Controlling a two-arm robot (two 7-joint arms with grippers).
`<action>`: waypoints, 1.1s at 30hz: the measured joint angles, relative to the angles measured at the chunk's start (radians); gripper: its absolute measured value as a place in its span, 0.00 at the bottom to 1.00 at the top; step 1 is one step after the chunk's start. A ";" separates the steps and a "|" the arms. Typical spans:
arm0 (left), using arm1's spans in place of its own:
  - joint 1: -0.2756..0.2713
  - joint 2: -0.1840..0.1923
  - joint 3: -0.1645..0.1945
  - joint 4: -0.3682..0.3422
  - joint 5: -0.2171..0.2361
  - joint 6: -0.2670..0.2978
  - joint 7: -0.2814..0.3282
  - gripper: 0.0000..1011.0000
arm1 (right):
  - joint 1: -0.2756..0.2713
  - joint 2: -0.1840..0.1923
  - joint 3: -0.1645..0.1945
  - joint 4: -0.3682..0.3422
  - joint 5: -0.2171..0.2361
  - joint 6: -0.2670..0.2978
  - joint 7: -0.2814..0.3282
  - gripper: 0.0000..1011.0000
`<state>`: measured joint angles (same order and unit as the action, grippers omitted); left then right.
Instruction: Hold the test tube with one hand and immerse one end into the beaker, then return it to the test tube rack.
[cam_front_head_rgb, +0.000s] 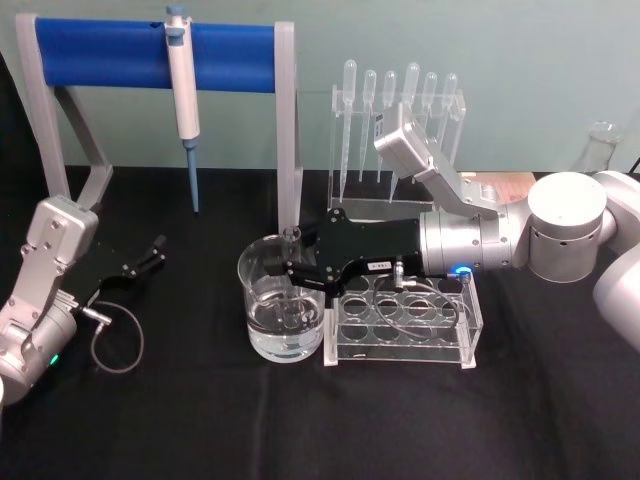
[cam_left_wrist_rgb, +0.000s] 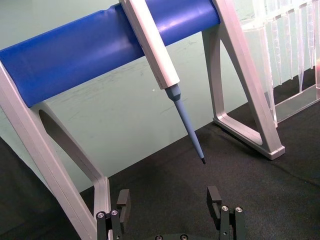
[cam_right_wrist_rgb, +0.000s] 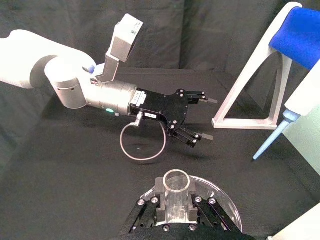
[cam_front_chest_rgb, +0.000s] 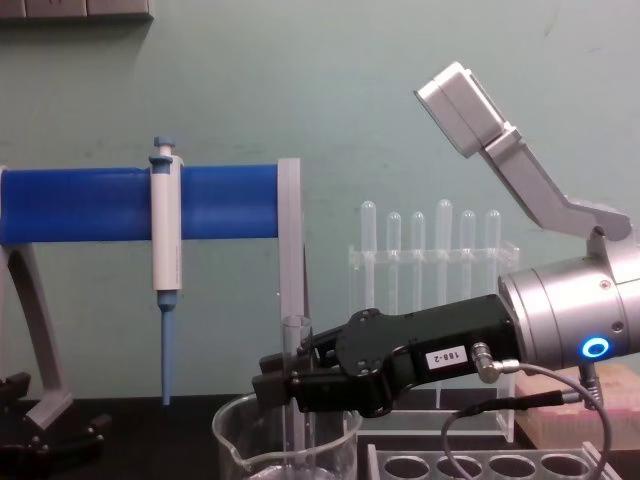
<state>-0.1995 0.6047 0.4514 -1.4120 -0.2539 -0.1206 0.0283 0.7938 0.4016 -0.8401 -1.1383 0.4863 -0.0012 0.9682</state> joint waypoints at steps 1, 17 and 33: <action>0.000 0.000 0.000 0.000 0.000 0.000 0.000 0.99 | 0.000 0.000 0.000 0.000 0.000 0.000 0.000 0.22; 0.000 0.000 0.000 0.000 0.000 0.000 0.000 0.99 | 0.000 0.000 0.000 0.000 0.000 0.000 0.000 0.22; 0.000 0.000 0.000 0.000 0.000 0.000 0.000 0.99 | 0.000 0.000 0.000 0.000 0.000 0.000 0.000 0.22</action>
<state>-0.1995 0.6047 0.4514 -1.4120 -0.2539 -0.1205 0.0283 0.7938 0.4016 -0.8400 -1.1383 0.4863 -0.0012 0.9683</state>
